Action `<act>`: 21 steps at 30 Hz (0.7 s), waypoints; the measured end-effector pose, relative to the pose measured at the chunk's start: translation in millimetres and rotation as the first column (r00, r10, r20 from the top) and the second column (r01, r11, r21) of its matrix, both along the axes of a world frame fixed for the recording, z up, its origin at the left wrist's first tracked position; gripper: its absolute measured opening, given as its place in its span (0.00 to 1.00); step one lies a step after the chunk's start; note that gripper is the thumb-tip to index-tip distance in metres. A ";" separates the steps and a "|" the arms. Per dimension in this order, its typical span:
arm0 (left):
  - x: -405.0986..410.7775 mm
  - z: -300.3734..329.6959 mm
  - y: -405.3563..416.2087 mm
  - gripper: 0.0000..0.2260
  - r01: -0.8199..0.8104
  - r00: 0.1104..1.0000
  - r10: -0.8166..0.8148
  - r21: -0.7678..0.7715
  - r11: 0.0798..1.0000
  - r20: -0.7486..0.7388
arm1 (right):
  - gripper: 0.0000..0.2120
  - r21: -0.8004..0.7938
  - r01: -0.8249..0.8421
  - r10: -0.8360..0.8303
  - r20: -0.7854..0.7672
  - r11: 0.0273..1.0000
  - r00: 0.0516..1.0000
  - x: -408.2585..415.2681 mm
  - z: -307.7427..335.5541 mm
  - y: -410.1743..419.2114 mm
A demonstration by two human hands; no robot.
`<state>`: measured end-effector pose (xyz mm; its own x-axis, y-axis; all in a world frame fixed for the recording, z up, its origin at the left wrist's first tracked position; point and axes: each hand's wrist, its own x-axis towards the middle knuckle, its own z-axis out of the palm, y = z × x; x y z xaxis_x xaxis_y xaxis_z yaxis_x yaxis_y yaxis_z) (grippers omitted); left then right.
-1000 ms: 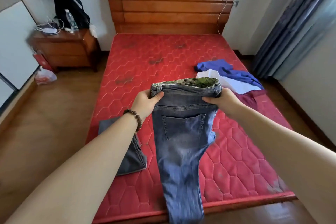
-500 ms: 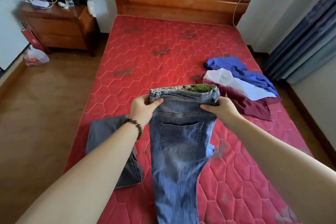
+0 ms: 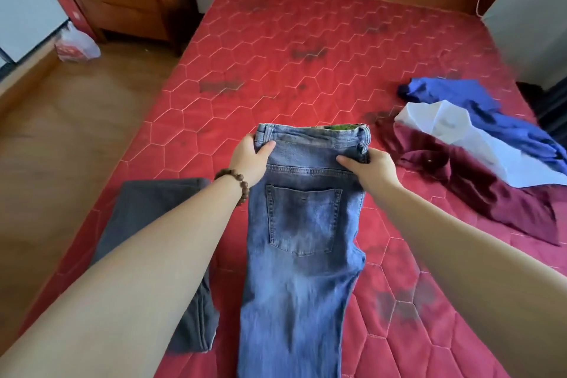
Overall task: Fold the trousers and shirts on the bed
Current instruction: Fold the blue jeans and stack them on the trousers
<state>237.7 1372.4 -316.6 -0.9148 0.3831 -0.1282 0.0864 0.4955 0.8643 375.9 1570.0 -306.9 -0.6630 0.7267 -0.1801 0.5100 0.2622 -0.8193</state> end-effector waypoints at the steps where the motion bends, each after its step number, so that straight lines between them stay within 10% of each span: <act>1: -8.7 -13.4 9.2 0.14 -0.033 0.999 0.033 0.021 0.999 -0.014 | 0.09 0.015 0.013 -0.013 0.002 1.000 1.000 -9.9 -14.3 8.2; 7: -20.2 -92.5 26.4 0.26 -0.079 0.992 0.063 -0.148 0.986 -0.110 | 0.33 0.011 0.068 -0.069 0.152 0.998 0.986 -31.2 -79.2 38.0; 12: 25.0 -163.1 27.1 0.17 0.168 0.920 -0.259 -0.302 0.939 -0.295 | 0.26 -0.037 -0.008 0.019 0.287 0.999 0.958 7.0 -149.5 43.9; 21: 84.5 -232.3 62.9 0.28 0.417 0.650 -0.736 -0.721 0.553 -0.189 | 0.25 -0.035 -0.146 0.145 0.470 0.989 0.870 51.7 -204.2 13.8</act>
